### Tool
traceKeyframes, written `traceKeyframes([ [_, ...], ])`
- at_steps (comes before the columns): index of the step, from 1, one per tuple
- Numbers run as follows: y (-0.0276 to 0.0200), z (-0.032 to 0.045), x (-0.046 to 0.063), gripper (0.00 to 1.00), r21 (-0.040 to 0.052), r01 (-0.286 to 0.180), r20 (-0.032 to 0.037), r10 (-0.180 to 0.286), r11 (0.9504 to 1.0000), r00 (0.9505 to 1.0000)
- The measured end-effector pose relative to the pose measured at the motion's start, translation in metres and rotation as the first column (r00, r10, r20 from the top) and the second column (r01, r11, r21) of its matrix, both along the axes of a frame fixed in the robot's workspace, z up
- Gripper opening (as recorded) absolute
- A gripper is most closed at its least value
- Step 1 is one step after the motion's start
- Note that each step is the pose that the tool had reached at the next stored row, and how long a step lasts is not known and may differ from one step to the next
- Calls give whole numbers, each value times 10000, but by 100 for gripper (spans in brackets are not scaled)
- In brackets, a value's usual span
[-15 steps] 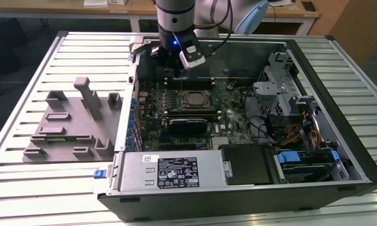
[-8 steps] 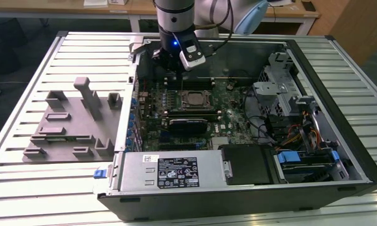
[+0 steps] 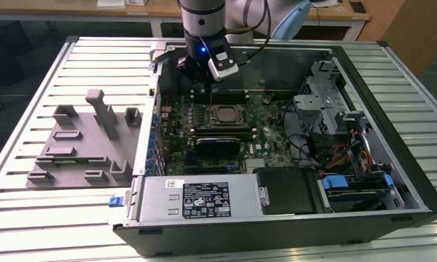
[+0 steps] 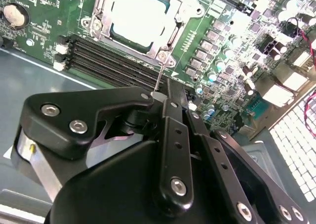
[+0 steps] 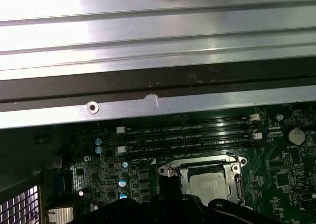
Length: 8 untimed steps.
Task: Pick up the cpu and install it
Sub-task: 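Install the first cpu locking lever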
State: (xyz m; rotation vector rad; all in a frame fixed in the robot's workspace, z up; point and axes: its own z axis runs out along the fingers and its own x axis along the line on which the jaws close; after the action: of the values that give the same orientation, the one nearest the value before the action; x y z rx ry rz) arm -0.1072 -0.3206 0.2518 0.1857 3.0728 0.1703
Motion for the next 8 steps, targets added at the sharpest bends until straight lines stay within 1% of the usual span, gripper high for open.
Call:
traceKeyframes([
  [2,0,3,0,11,-2,0,-1,0,10000,10000],
  [3,0,41,0,11,-2,0,-2,0,10000,10000],
  [8,0,47,0,11,-1,0,-1,0,10000,10000],
])
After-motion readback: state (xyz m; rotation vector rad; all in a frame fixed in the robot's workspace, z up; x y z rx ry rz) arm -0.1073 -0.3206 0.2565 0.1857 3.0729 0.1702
